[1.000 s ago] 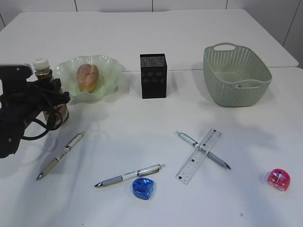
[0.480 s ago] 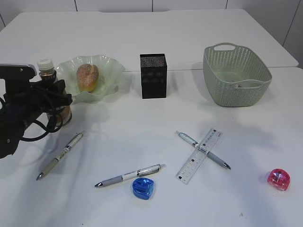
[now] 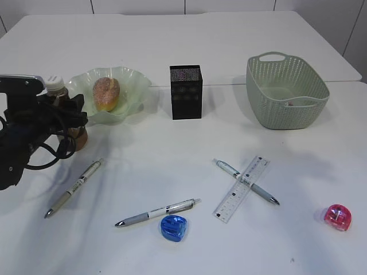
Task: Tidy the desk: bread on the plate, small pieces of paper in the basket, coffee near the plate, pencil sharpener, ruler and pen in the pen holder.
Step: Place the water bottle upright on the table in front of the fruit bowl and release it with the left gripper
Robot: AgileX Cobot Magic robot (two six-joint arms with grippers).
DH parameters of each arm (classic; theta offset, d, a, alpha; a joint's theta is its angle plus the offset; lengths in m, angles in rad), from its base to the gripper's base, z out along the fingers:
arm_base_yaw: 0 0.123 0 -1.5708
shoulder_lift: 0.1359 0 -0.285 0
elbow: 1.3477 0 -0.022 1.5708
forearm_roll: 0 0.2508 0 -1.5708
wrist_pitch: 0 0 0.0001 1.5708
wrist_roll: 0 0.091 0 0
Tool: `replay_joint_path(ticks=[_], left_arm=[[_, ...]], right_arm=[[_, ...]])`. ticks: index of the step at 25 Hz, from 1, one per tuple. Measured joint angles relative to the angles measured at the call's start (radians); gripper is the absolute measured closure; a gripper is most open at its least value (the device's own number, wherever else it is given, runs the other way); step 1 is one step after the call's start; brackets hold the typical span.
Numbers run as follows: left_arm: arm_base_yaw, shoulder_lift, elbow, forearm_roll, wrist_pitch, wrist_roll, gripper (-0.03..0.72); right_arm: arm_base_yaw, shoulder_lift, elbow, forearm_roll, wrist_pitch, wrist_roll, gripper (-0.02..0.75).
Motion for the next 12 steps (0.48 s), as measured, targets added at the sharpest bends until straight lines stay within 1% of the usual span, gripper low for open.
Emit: replay_joint_path(ticks=[4, 12], left_arm=[[0.0, -0.011, 0.0, 0.0, 0.015, 0.021, 0.162], [0.0, -0.132, 0.0, 0.0, 0.089, 0.043, 0.162]], right_arm=[[0.0, 0.0, 0.0, 0.0, 0.0, 0.0, 0.187], [0.0, 0.0, 0.0, 0.0, 0.0, 0.0, 0.187]])
